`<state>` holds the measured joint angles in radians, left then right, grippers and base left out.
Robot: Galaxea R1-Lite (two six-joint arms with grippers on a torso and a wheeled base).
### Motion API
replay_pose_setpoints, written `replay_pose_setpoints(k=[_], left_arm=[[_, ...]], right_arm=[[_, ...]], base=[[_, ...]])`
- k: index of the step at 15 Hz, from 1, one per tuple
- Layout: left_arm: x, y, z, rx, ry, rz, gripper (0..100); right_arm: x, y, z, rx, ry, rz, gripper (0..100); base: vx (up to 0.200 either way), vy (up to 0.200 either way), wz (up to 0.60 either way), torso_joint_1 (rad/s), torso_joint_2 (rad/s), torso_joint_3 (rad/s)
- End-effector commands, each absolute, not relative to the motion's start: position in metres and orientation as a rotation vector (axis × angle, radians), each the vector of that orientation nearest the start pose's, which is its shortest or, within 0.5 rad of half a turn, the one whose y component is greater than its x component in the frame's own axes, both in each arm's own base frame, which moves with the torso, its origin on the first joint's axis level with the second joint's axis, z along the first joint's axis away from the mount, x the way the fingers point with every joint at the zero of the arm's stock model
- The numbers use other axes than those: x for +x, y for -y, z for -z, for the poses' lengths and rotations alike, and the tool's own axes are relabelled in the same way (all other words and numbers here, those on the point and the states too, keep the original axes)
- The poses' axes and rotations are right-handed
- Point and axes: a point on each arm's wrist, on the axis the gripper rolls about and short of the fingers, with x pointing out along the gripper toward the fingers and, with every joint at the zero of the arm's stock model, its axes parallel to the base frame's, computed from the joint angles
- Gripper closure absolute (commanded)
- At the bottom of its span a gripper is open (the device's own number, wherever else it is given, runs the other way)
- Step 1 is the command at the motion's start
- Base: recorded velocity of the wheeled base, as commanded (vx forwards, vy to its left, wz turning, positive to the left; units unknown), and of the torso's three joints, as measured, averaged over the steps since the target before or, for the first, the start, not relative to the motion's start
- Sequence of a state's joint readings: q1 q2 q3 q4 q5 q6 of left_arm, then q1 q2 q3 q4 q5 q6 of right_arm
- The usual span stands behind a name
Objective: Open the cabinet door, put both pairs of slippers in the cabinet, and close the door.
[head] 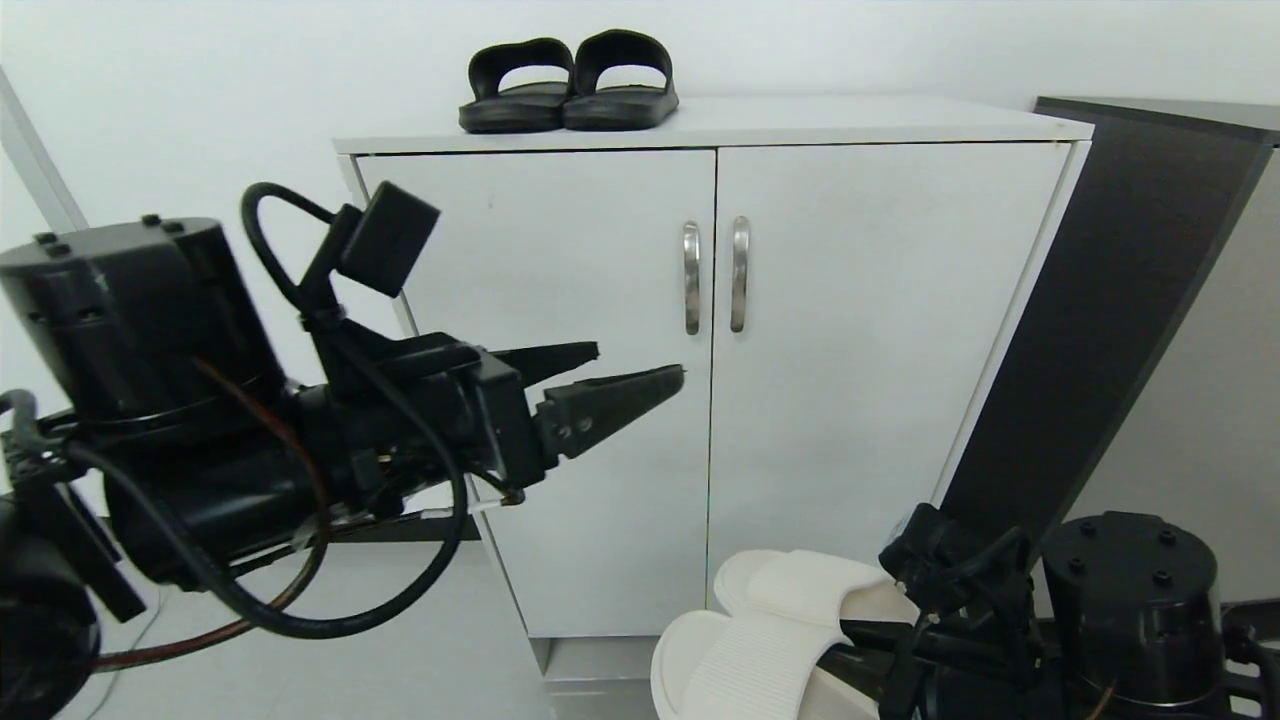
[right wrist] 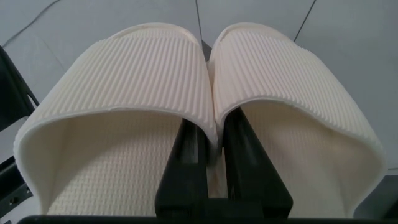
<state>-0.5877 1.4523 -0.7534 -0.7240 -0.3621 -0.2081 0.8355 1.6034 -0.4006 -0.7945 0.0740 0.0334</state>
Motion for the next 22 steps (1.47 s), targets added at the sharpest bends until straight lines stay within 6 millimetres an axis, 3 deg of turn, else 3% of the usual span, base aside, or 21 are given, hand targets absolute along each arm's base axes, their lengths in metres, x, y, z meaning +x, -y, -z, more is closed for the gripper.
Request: replay_pose_setpoints(k=[1, 5, 10, 14, 18, 22], left_arm=[[0.220, 0.175, -0.247, -0.200, -0.093, 1.002, 0], [0.256, 0.210, -0.249, -0.206, -0.127, 1.054, 0], [0.276, 0.220, -0.264, -0.330, -0.163, 1.209, 0], [0.296, 0.232, -0.267, -0.359, -0.135, 1.142, 0], [0.301, 0.234, -0.276, -0.363, -0.124, 1.056, 0], [0.310, 0.236, -0.272, -0.339, -0.107, 0.965, 0]], right_arm=[[0.158, -0.178, -0.122, -0.126, -0.409, -0.891, 100], [0.158, -0.177, -0.121, -0.121, -0.395, -0.891, 100], [0.157, -0.177, -0.119, -0.124, -0.401, -0.893, 100], [0.156, -0.176, -0.119, -0.125, -0.404, -0.891, 100], [0.156, -0.175, -0.117, -0.128, -0.410, -0.891, 100], [0.156, -0.175, -0.117, -0.128, -0.410, -0.891, 100]], base=[[0.000, 0.000, 0.00, 0.000, 0.00, 0.000], [0.000, 0.000, 0.00, 0.000, 0.00, 0.000], [0.000, 0.000, 0.00, 0.000, 0.00, 0.000], [0.000, 0.000, 0.00, 0.000, 0.00, 0.000], [0.000, 0.000, 0.00, 0.000, 0.00, 0.000], [0.000, 0.000, 0.00, 0.000, 0.00, 0.000]])
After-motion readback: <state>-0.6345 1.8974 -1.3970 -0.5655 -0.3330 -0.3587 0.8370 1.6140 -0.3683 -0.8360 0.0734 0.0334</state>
